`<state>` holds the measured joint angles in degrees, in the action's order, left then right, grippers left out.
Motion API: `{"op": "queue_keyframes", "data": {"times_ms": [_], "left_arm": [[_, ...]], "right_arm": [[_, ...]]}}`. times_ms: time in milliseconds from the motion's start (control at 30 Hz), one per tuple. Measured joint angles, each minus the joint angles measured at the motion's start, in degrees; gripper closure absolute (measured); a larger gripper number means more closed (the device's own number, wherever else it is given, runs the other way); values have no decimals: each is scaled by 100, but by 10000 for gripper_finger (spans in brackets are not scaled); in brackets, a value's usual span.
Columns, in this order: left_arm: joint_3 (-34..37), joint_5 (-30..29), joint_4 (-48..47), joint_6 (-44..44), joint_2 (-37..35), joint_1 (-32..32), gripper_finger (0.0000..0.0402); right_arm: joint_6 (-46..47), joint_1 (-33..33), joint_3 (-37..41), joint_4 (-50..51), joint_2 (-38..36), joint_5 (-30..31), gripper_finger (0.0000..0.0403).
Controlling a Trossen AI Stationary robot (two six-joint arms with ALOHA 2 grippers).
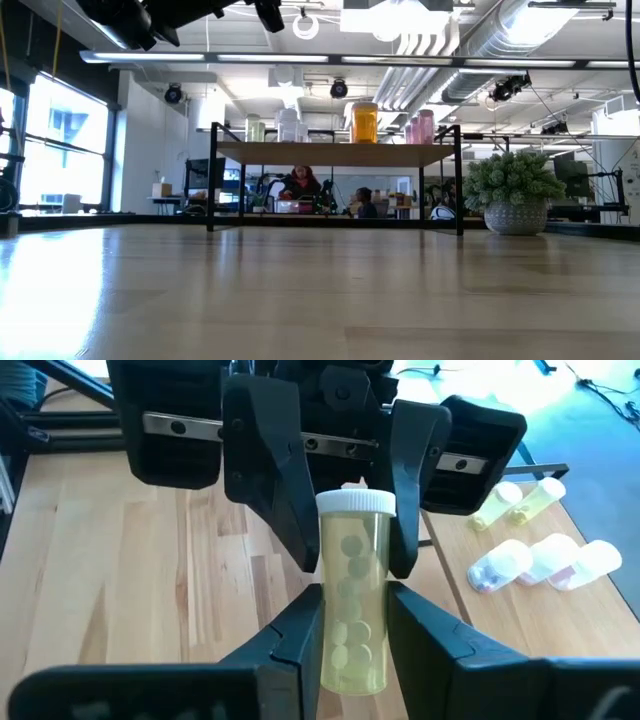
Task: Pick and place medicine bottles onto shelf by color
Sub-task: Put the yellow pill bottle aligned with the other yellow pill bottle on the shelf
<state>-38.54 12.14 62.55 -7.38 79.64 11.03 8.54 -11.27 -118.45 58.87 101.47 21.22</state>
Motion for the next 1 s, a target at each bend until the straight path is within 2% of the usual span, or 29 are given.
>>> {"op": "queue_keyframes", "data": {"times_ms": [267, 533, 767, 1000], "left_arm": [[-2, -37, 46, -42, -15, 0, 276], [-2, -55, 49, 46, -15, 4, 316], [-2, -37, 47, 7, -15, 4, 301], [-2, -39, -1, 4, -11, 7, 309]], "right_arm": [[30, 0, 0, -247, 0, -12, 315], [170, -4, 0, -269, 35, 191, 315], [197, -2, 0, -299, 39, 211, 315], [297, 35, 0, -219, 44, 185, 308]]}}
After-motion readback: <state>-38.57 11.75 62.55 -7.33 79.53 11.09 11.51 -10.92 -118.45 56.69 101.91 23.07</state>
